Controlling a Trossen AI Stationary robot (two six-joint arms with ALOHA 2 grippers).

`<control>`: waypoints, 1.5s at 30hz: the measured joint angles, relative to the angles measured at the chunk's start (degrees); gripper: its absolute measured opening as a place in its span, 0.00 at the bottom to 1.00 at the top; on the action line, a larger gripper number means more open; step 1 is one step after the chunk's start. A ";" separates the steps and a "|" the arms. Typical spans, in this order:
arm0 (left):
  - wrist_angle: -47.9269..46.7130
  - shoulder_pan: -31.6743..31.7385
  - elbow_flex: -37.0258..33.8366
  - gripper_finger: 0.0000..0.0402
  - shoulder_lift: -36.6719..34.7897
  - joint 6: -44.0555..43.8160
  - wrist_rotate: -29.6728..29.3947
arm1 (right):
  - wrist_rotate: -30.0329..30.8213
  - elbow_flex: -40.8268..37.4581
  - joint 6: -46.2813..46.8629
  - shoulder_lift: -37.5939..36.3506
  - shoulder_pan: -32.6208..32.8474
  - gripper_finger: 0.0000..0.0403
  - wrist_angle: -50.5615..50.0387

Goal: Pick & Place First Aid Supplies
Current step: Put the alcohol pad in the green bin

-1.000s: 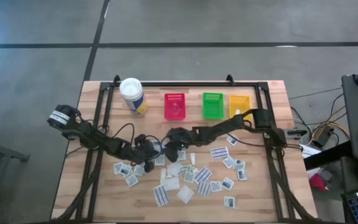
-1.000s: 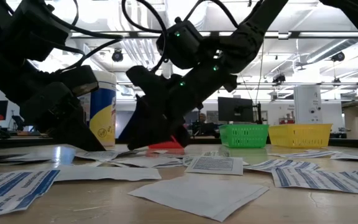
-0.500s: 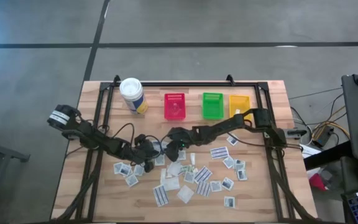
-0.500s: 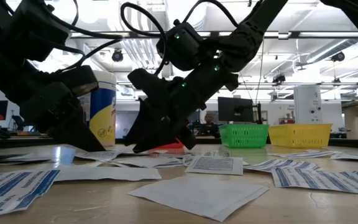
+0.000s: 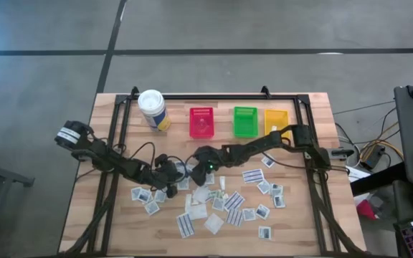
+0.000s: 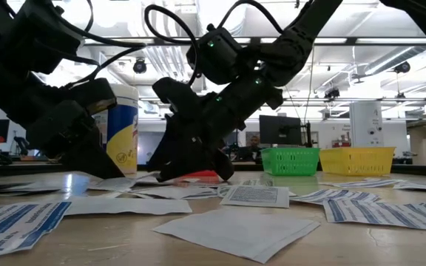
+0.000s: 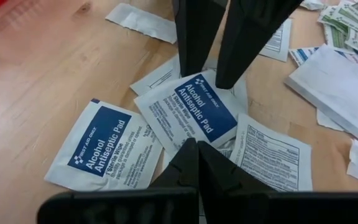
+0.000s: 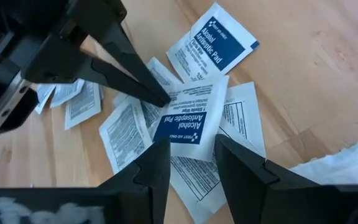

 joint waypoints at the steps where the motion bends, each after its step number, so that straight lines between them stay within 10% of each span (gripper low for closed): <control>1: 0.00 -0.01 0.00 0.00 0.00 0.25 0.00 | -0.05 0.00 0.38 0.00 -0.09 0.30 0.09; 45: 0.24 -0.13 0.00 0.00 -0.02 -3.27 4.70 | -7.09 0.28 6.65 0.28 -1.08 0.31 -4.01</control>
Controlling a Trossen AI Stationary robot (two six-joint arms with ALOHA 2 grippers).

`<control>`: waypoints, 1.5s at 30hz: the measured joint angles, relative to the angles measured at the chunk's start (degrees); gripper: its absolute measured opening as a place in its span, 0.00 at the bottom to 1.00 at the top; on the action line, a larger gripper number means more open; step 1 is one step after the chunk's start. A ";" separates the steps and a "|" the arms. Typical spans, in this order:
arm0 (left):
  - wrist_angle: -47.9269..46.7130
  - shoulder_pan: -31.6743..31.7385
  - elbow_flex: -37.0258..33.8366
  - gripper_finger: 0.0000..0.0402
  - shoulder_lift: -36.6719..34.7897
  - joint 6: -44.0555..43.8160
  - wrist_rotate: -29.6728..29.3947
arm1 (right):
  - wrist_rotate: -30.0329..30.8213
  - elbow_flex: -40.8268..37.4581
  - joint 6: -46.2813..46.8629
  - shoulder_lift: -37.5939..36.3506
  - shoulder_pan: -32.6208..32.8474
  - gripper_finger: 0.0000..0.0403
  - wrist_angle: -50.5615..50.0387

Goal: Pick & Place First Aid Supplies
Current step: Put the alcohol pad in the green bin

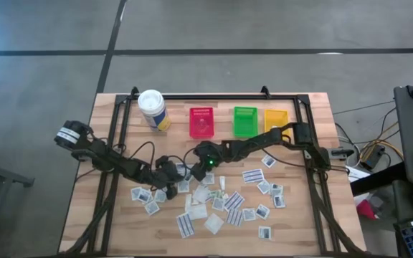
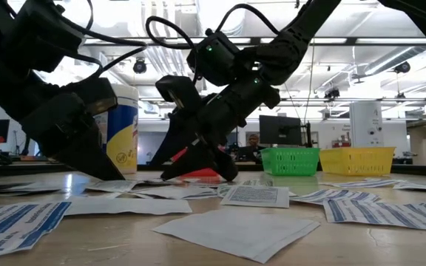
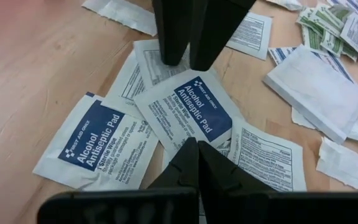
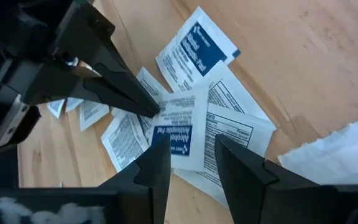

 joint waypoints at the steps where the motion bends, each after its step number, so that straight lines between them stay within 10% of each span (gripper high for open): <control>1: -0.01 0.00 0.00 0.00 0.00 -0.48 0.00 | 0.01 0.00 0.15 0.00 0.04 0.31 -0.30; 45: 9.86 0.09 0.04 0.00 5.68 -2.24 -6.78 | 2.36 -0.24 3.38 -0.09 1.28 0.24 1.19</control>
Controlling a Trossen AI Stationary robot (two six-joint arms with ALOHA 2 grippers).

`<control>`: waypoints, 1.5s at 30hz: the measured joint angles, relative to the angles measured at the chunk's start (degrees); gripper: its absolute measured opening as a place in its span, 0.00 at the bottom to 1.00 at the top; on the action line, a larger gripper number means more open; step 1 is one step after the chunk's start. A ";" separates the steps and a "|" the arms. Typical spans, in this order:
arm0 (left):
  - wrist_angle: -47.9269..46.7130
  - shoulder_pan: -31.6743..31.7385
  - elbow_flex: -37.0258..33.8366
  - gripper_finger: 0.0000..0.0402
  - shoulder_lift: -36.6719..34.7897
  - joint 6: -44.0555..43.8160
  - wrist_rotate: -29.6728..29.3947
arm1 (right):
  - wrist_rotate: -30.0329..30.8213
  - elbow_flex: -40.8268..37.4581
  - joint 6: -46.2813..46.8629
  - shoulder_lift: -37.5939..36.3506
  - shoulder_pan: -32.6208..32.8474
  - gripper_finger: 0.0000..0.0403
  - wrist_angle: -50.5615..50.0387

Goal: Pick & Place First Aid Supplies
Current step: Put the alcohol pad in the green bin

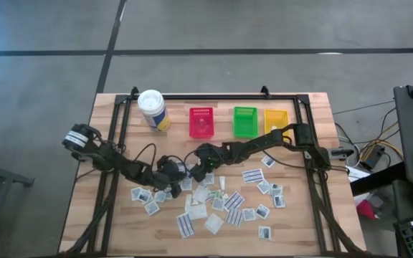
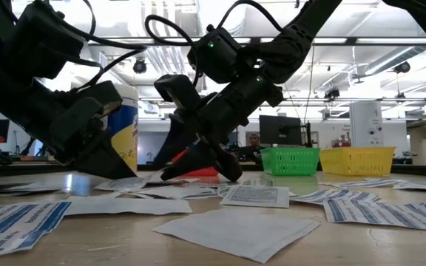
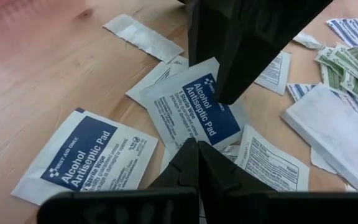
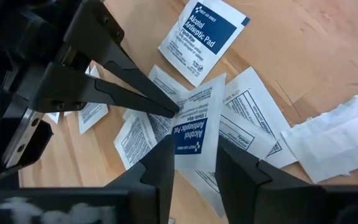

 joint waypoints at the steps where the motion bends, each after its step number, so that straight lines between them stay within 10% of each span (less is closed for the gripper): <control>1: 0.00 0.00 0.00 0.00 0.00 0.02 0.00 | 0.00 0.00 -0.16 0.00 0.00 0.22 0.00; 16: -0.44 0.02 0.90 0.00 0.02 1.97 0.37 | -0.41 0.02 -2.97 0.00 0.02 0.03 0.00; 45: -6.26 0.04 0.83 0.00 -13.55 8.47 0.39 | -0.41 -0.13 -14.78 -3.82 -0.02 0.02 -3.45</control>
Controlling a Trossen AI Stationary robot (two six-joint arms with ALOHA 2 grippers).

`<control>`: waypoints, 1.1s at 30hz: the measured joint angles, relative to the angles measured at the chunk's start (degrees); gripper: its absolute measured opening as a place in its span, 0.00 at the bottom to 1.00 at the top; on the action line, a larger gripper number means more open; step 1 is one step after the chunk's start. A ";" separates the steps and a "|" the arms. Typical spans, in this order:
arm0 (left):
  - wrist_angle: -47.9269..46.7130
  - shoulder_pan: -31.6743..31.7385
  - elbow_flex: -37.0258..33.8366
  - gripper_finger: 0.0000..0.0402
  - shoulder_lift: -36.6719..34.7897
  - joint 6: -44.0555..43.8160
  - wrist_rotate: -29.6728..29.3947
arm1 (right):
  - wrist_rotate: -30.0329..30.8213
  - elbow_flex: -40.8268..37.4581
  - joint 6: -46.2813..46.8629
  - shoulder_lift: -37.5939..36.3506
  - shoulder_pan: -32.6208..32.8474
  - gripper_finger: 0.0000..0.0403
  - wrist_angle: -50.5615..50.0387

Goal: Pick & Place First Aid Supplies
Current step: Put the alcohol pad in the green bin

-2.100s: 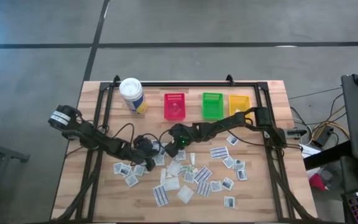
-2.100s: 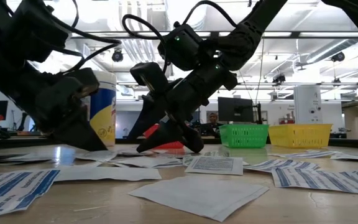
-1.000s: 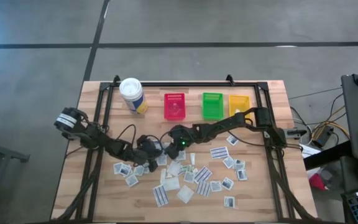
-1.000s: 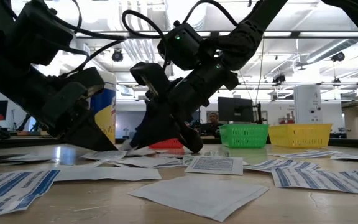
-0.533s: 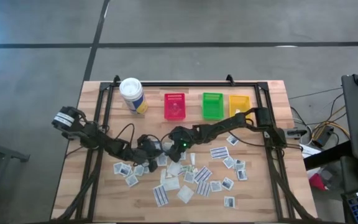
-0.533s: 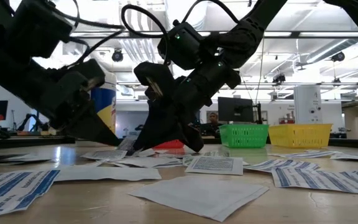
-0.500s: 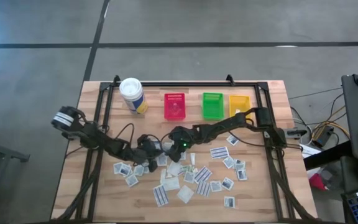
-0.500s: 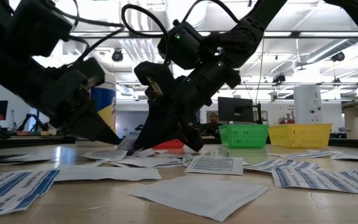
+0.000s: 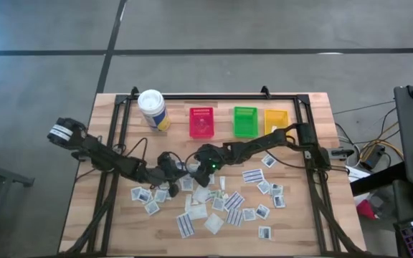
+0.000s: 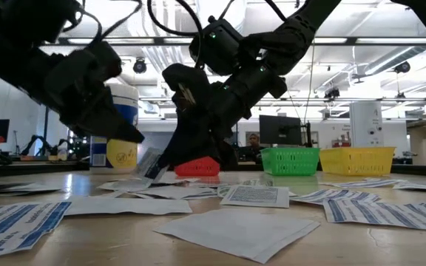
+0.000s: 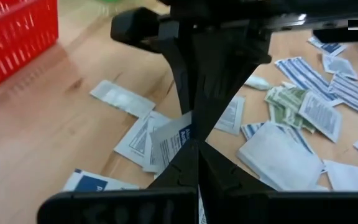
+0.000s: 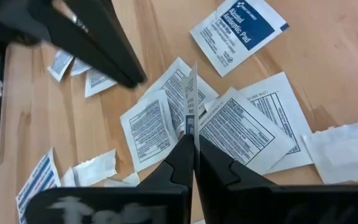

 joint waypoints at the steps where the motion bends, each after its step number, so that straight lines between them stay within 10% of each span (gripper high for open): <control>1: -0.80 0.00 0.00 0.00 -1.08 0.23 -0.02 | -0.01 -0.02 -0.56 -0.23 0.00 0.02 -0.07; 33: -9.82 1.36 -0.04 0.00 -15.58 2.59 -2.81 | 11.70 -26.87 -8.82 -31.16 -4.83 0.02 -3.21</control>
